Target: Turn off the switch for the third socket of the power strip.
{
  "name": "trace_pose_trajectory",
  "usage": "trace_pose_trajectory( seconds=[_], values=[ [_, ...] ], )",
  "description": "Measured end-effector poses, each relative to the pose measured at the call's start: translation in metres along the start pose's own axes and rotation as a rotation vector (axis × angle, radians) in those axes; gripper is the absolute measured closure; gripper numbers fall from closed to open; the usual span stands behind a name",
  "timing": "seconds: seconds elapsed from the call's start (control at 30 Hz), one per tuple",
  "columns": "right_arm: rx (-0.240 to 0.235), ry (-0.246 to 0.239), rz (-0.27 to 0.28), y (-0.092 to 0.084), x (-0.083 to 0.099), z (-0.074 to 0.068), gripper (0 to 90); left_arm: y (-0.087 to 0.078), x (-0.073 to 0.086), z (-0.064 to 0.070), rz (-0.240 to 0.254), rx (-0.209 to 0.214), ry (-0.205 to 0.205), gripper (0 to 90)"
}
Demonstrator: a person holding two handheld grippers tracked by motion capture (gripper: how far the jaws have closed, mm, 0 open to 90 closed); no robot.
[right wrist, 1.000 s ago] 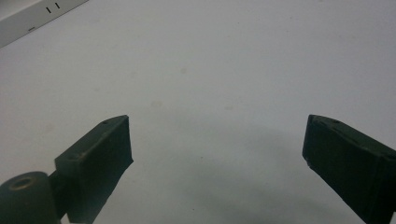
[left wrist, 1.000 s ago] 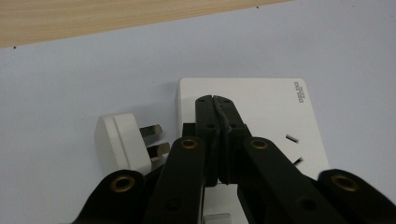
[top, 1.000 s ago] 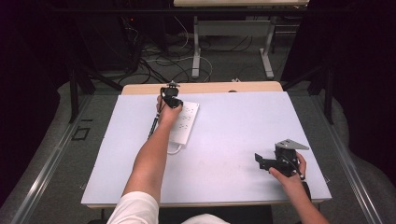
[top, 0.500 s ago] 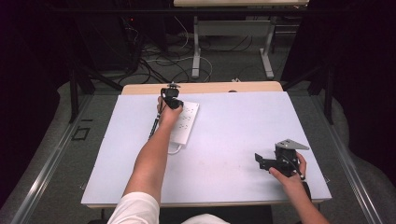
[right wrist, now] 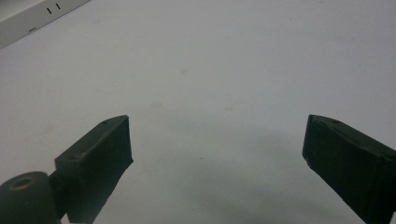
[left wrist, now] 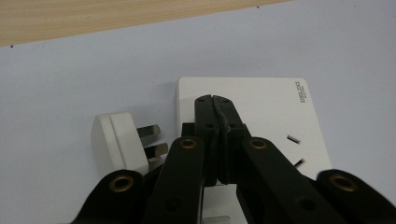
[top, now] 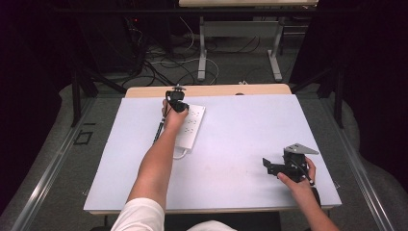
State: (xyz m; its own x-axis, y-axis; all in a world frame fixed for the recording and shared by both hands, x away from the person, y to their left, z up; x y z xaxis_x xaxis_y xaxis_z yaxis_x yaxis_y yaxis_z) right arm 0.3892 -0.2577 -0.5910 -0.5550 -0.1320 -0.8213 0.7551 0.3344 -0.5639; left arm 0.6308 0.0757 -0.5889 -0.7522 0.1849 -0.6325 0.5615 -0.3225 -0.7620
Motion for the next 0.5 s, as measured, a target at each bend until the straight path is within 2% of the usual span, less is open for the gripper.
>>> trace_pose_trajectory(
  seconds=[0.5],
  values=[
    [-0.003, 0.004, -0.002, 0.0004, 0.0002, 0.0001, 7.6, -0.0001, -0.0005, 0.0006, -0.011, 0.005, -0.002, 89.5]
  ],
)
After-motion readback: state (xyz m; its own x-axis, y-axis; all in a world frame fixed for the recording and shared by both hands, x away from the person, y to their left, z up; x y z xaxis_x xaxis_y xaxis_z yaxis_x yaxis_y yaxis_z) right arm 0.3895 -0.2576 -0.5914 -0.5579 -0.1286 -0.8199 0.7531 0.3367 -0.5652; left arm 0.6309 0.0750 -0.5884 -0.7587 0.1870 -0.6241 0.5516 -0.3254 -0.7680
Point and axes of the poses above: each handheld gripper's, and its own axes: y roughly forward along the jaws, x roughly out of its underside, z roughly to its right, the point moved 8 cm from there along y, roughly forward along the jaws
